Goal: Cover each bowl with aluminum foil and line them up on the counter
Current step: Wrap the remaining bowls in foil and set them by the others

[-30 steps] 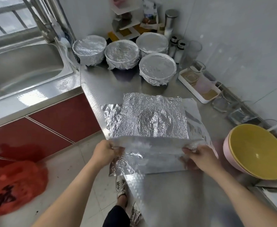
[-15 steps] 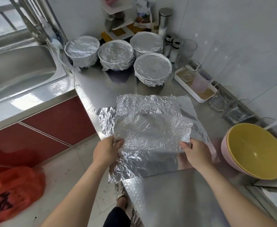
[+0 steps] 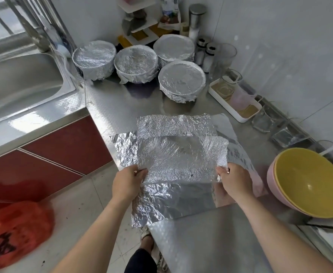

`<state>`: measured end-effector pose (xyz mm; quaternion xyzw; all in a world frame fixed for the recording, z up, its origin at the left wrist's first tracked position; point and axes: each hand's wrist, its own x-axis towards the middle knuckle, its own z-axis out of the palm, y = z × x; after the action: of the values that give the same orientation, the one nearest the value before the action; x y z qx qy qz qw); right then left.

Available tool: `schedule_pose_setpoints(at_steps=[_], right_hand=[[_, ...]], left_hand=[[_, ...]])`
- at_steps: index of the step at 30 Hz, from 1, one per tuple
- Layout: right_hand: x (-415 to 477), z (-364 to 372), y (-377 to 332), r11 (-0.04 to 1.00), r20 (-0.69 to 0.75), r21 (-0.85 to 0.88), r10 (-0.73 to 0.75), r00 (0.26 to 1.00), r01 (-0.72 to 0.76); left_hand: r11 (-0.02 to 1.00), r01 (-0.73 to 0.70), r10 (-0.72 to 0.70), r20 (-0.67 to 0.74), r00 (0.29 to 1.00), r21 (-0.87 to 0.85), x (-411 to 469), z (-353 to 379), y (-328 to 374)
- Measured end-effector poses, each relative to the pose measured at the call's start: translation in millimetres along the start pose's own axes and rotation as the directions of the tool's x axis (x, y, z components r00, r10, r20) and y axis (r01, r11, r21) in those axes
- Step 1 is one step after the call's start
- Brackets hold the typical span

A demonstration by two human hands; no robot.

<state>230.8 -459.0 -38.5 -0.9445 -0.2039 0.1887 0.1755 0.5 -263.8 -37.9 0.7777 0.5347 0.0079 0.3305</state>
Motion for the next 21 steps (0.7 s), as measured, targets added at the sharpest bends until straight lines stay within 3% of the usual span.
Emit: schedule_pose_setpoints(at_steps=[12, 16, 19, 21], right_hand=[[4.0, 1.3, -9.7, 0.993, -0.007, -0.09, 0.072, 0.997, -0.072], [1.5, 3.9, -13.5, 0.987, -0.043, -0.152, 0.051, 0.998, -0.057], [1.4, 4.2, -14.5, 0.979, -0.067, -0.2, 0.031, 0.997, -0.044], [0.3, 3.3, -15.2, 0.971, -0.074, -0.236, 0.019, 0.997, -0.036]], left_hand=[[0.998, 0.018, -0.013, -0.09, 0.996, 0.058, -0.1, 5.0, 5.8], [1.0, 0.03, -0.03, -0.119, 0.993, 0.0, -2.1, 6.8, 4.9], [0.999, 0.041, -0.037, -0.239, 0.97, 0.015, -4.4, 3.2, 13.9], [0.997, -0.069, 0.078, -0.336, 0.939, 0.038, -4.5, 2.8, 23.3]])
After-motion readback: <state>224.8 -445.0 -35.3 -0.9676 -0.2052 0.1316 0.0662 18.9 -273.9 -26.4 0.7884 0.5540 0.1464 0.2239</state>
